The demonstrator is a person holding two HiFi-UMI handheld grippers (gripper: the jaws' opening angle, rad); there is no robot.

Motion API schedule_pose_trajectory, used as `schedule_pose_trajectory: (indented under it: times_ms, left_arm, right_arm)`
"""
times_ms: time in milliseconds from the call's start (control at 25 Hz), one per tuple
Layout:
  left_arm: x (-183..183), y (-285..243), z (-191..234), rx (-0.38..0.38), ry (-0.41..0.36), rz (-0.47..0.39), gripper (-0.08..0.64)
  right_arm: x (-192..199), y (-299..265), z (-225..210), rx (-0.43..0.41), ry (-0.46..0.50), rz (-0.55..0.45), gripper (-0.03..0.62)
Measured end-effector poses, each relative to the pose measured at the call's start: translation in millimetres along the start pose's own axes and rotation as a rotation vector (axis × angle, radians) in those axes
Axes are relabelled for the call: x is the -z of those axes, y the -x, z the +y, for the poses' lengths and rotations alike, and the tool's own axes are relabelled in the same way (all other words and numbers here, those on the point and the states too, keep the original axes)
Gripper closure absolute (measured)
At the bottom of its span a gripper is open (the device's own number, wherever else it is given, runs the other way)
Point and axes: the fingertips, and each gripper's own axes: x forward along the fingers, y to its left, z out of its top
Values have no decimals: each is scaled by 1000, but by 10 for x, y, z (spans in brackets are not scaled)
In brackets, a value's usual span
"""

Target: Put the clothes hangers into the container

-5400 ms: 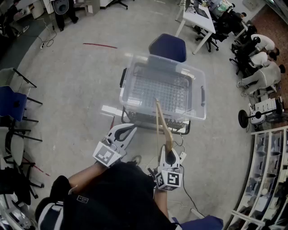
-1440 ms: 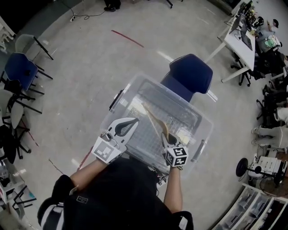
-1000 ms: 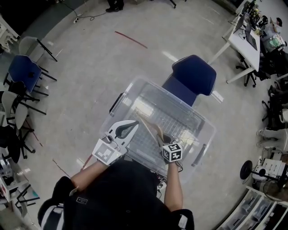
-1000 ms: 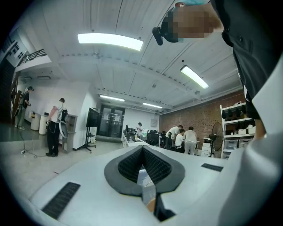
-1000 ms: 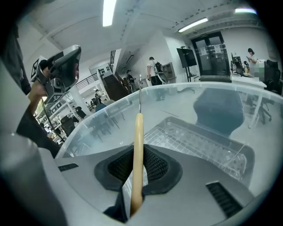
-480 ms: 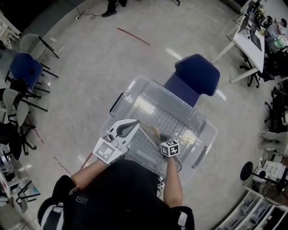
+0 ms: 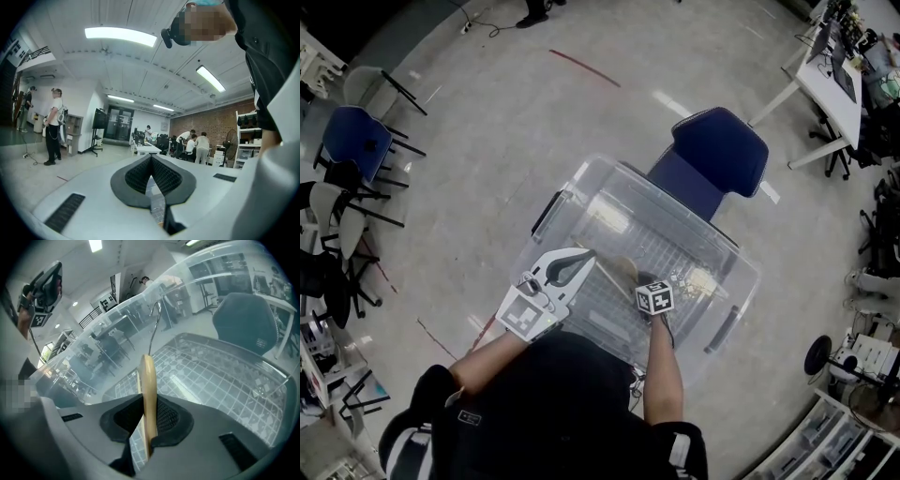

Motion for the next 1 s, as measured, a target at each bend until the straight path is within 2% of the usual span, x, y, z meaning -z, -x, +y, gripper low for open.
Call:
schedule_pose_trajectory:
  times_ms: [280, 680, 1000]
  left_arm:
    - [59, -11, 84, -8, 12, 20, 535]
    - [95, -62, 148, -12, 17, 34, 535]
    - [142, -75, 196, -25, 33, 45, 535]
  right_arm:
    - [50, -112, -202, 28, -15, 27, 508]
    - [63, -226, -507, 180, 30, 72, 471]
    - [16, -336, -744, 261, -7, 98, 442]
